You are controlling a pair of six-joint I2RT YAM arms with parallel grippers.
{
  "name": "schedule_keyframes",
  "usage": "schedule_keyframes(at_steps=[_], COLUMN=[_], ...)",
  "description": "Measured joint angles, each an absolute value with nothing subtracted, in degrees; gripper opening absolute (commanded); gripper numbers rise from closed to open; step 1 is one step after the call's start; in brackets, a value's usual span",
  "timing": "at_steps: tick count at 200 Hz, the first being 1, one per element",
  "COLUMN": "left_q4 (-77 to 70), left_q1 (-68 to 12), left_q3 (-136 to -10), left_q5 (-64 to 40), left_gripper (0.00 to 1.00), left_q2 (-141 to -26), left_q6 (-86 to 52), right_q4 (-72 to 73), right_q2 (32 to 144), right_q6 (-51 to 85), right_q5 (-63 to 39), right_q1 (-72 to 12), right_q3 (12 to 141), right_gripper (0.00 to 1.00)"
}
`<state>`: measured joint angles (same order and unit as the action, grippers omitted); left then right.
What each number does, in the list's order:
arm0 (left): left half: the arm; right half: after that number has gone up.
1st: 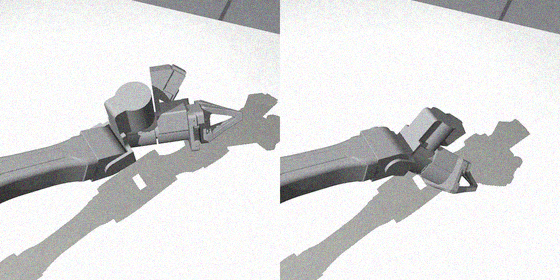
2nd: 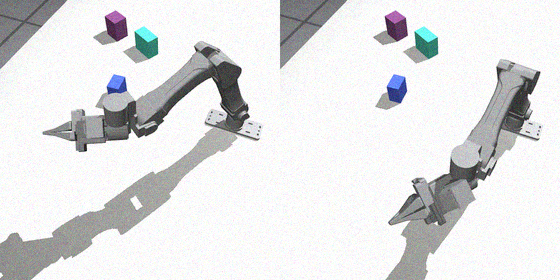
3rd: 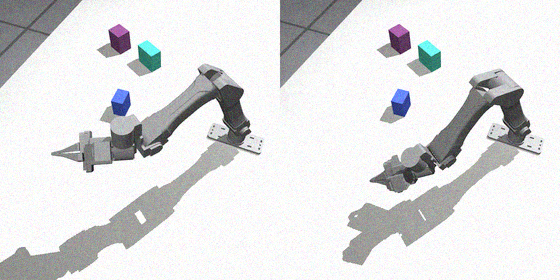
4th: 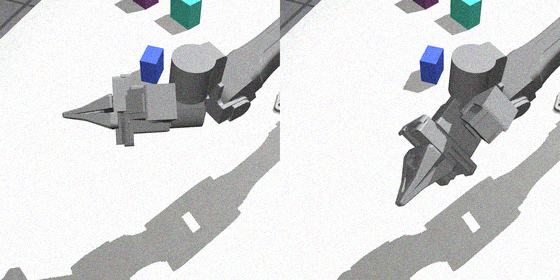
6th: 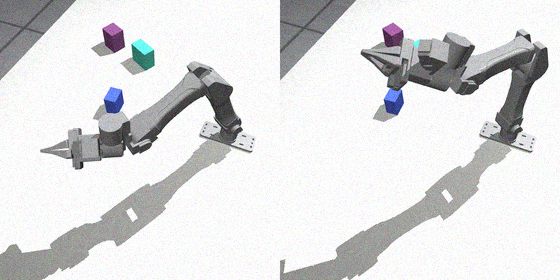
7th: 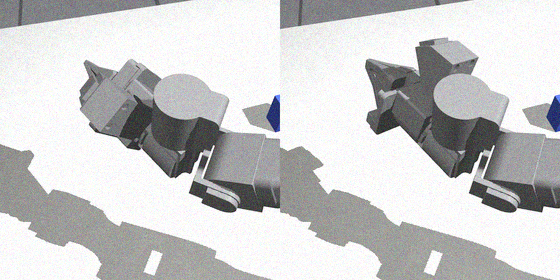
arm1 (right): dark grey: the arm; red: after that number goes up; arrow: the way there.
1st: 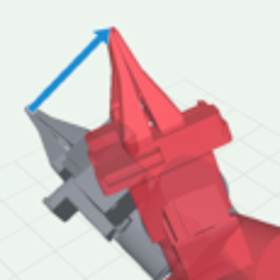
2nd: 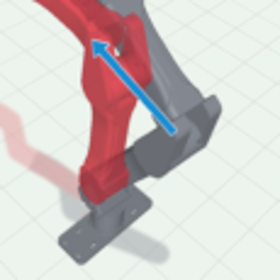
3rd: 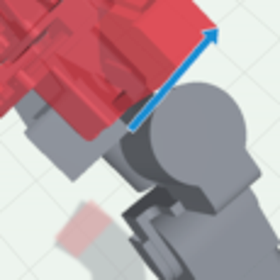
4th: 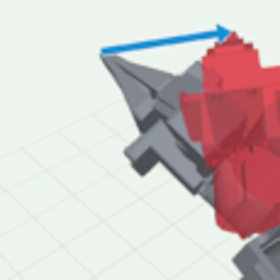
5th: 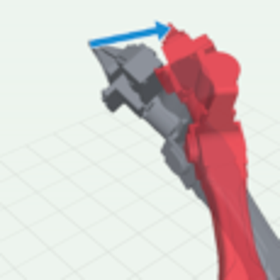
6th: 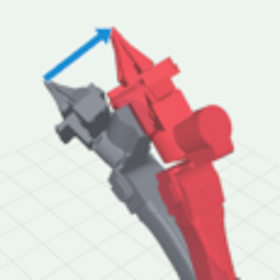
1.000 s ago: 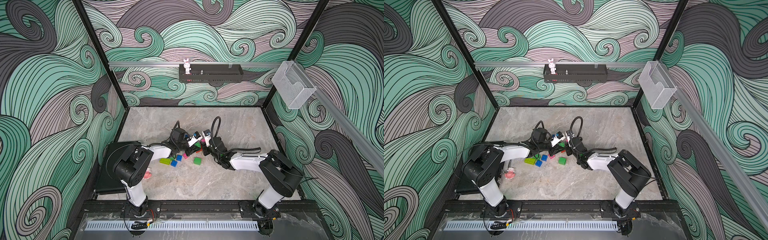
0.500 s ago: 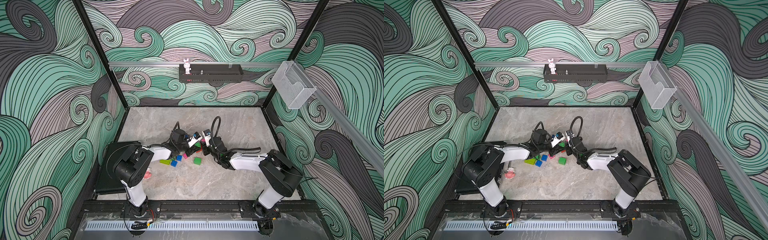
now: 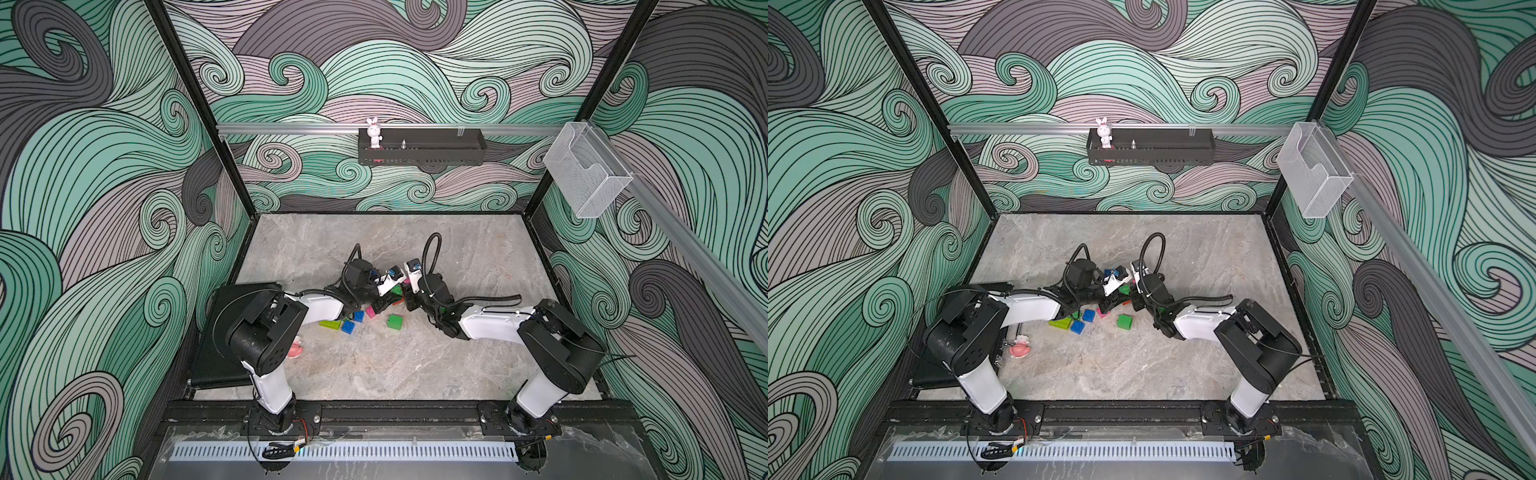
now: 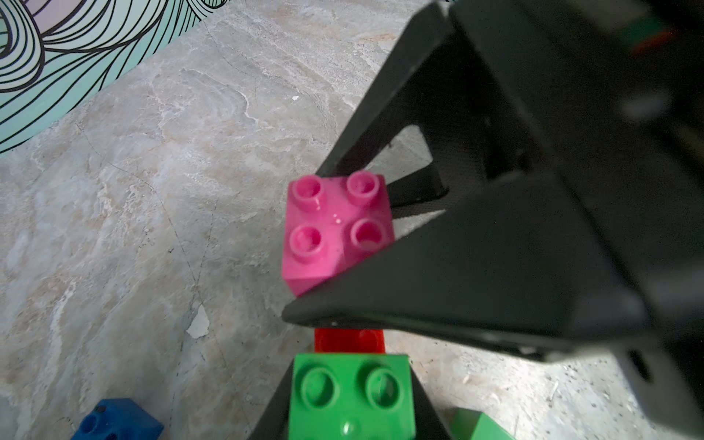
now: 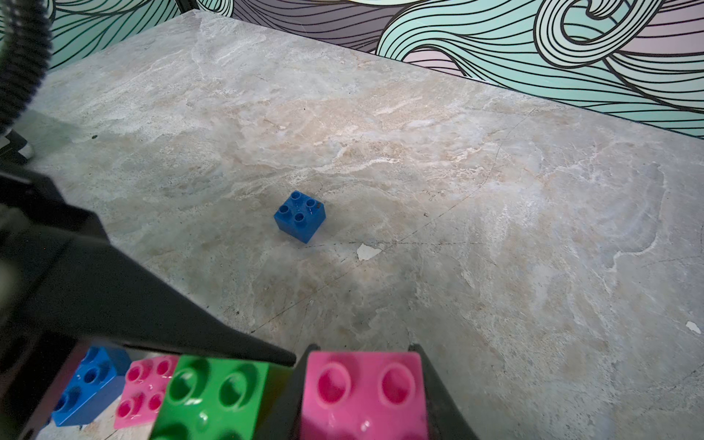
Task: Assemble the number 4 with lego
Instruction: Assemble the lego brick with the lego brick.
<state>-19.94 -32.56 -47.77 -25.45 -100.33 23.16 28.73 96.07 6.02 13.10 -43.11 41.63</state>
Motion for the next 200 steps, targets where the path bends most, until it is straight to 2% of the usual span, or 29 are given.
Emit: schedule_keyframes(at_steps=[200], left_q4=[-23.29], left_q1=[-32.71], left_q3=[-45.01], left_q5=[-23.51], left_gripper=[0.0], left_q2=[-99.31], left_q6=[20.56], right_q4=[28.6], right_q2=[96.31], right_q6=[5.91], right_q5=[13.1], right_q1=[-43.11], right_q3=[41.93], right_gripper=[0.0])
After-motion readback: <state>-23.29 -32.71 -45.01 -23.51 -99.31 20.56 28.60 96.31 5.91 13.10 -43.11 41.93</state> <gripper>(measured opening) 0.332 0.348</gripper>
